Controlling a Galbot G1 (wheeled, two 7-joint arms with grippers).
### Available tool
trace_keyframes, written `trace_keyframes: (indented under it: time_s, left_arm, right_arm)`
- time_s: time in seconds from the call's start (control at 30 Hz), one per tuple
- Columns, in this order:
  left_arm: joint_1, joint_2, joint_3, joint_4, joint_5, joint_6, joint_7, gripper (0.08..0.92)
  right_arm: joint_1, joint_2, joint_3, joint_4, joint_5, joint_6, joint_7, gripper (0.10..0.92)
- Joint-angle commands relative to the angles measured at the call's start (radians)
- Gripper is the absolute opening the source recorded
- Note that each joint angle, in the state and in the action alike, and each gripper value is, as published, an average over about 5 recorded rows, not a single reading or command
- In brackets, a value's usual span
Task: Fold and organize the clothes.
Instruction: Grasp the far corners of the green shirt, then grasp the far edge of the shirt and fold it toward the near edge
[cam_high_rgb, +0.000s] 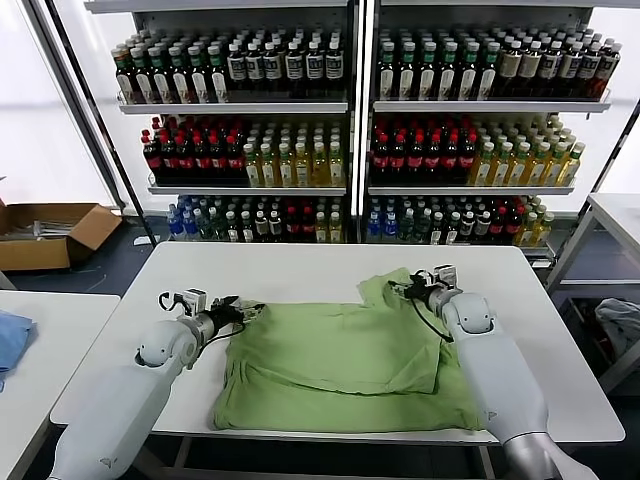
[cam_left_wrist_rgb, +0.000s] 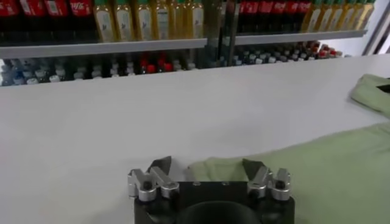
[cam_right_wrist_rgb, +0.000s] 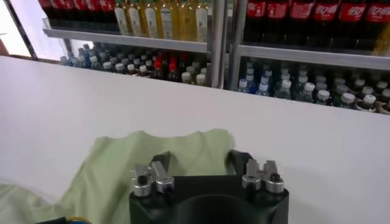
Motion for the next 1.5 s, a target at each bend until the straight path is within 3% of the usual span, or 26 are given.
trace_keyframes:
  time_s: [0.03, 0.47, 0.67, 1.0, 1.33, 1.5]
  left_arm:
    - [0.024, -0.005, 0.021, -0.011, 0.056, 0.015, 0.031, 0.637]
    - [0.033, 0.014, 0.006, -0.044, 0.037, -0.002, 0.073, 0.264]
    - [0.037, 0.017, -0.025, -0.124, -0.016, -0.04, 0.05, 0.12]
    - [0.146, 0.06, -0.109, -0.357, -0.074, -0.042, 0.003, 0.102]
    - [0.407, 0.1, -0.269, -0.583, -0.051, -0.022, -0.021, 0.102]
    - [0.522, 0.109, -0.333, -0.646, -0.047, -0.009, -0.02, 0.102]
  right_arm:
    - [0.014, 0.009, -0.02, -0.037, -0.019, -0.014, -0.004, 0.506]
    - [-0.052, -0.009, 0.008, 0.142, 0.057, -0.024, 0.014, 0.136]
    - [-0.132, -0.02, 0.059, 0.295, 0.127, -0.031, 0.041, 0.106]
    - [-0.318, -0.066, 0.153, 0.622, 0.234, -0.053, 0.088, 0.106]
    - [-0.67, -0.067, 0.324, 0.952, 0.267, -0.053, 0.109, 0.106]
    - [-0.842, -0.05, 0.387, 1.041, 0.225, -0.033, 0.097, 0.106]
